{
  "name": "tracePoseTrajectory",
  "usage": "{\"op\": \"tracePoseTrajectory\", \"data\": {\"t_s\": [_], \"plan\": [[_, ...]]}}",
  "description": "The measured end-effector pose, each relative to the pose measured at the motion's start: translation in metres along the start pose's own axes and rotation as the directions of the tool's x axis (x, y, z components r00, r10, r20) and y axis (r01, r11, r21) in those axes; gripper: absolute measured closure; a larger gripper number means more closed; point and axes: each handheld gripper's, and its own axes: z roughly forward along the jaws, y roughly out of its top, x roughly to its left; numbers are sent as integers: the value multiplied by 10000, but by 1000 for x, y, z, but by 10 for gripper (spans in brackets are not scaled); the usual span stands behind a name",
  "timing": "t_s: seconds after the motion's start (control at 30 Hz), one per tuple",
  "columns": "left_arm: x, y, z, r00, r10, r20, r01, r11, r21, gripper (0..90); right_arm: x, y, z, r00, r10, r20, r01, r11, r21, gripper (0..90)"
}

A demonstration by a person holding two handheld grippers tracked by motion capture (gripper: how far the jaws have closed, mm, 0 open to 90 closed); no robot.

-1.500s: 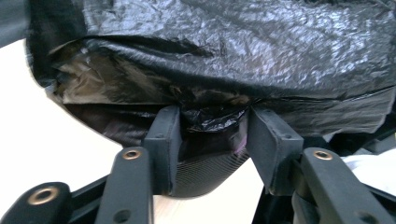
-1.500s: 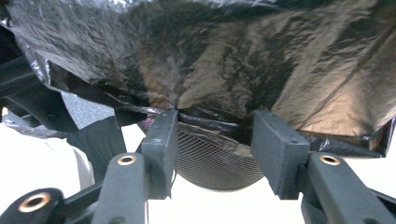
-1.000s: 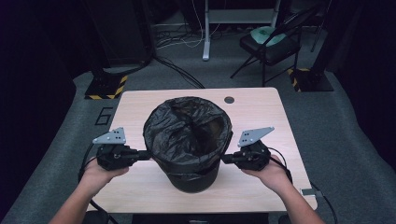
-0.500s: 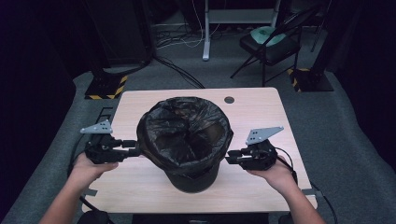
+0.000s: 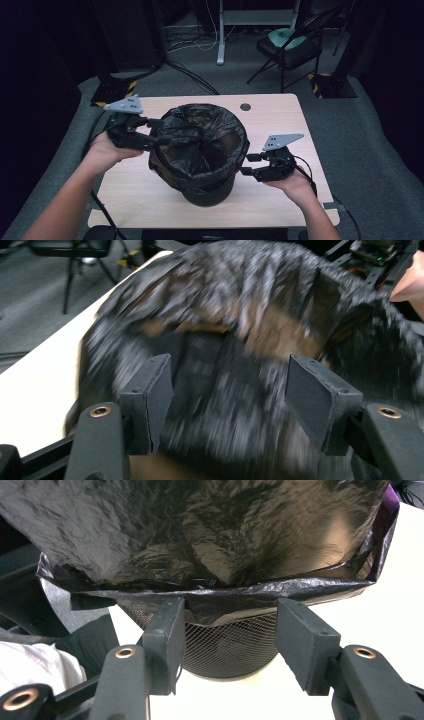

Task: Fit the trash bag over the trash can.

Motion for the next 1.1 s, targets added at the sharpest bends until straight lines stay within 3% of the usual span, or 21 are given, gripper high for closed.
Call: {"op": "tracePoseTrajectory", "data": {"t_s": [0.13,0.2,0.27,0.43,0.67,0.83,0.9,1.0,1.1], "plan": [[-1,26,36,9977,74,668,-95,9995,317,353,-2,-3,0,9997,230,34,-230,9995,-198,443],[-1,36,55,9965,253,802,-300,9979,576,353,-1,-3,0,9996,269,72,-268,9994,-210,442],[3,45,75,9955,111,937,-197,9957,907,356,-1,-3,-2,9996,290,28,-289,9992,-286,440],[12,52,107,9981,-191,588,83,9840,1781,356,-1,-4,-2,9993,364,-1,-363,9986,-373,416],[17,55,142,9980,-401,494,243,9580,2857,375,2,-4,5,9995,119,308,-113,9997,-204,417],[26,49,161,9958,-777,490,544,9288,3667,378,1,-5,5,9991,182,389,-172,9995,-249,420],[28,46,165,9946,-907,502,642,9191,3887,377,1,-6,5,9990,181,414,-170,9995,-272,420],[30,44,169,9948,-887,501,609,9122,4051,381,1,-6,5,9991,131,405,-120,9995,-278,422],[30,40,175,9928,-1051,582,687,8942,4423,381,2,-6,6,9992,92,386,-81,9995,-294,422]]}}
